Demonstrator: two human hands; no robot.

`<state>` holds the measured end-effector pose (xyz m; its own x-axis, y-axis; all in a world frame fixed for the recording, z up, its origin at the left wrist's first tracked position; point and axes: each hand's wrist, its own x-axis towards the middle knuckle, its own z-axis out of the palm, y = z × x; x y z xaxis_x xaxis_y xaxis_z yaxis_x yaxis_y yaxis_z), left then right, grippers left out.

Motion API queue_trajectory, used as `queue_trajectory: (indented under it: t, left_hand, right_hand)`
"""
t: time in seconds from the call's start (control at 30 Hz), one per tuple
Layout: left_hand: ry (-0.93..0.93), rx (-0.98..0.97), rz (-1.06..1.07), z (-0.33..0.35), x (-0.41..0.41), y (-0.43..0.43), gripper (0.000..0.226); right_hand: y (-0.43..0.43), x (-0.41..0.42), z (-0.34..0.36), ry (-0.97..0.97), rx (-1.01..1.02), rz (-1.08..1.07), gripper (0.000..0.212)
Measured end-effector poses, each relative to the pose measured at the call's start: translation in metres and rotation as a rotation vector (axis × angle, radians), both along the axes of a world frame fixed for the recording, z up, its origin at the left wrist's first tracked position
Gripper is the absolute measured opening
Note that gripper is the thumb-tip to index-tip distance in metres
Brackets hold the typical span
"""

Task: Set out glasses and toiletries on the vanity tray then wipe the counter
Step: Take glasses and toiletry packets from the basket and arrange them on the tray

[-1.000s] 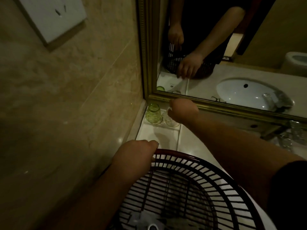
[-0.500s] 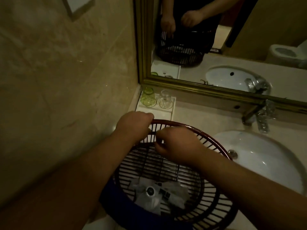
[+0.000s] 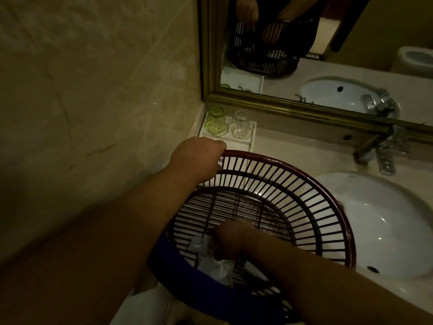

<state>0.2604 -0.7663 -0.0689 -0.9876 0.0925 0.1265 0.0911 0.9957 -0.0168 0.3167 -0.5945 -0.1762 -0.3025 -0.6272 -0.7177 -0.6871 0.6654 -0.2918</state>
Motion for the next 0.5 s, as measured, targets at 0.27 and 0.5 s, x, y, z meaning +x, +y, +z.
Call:
queue_trajectory:
  t: [0.27, 0.5]
  left_hand:
    - [0.010, 0.015, 0.008, -0.0016, 0.0002, 0.0000, 0.038]
    - [-0.017, 0.019, 0.016, -0.0027, -0.0021, 0.0003, 0.035]
  right_hand:
    - [0.0015, 0.0018, 0.0023, -0.121, -0.004, 0.101, 0.040]
    - [0.0028, 0.0018, -0.0002, -0.109, -0.028, 0.049, 0.048]
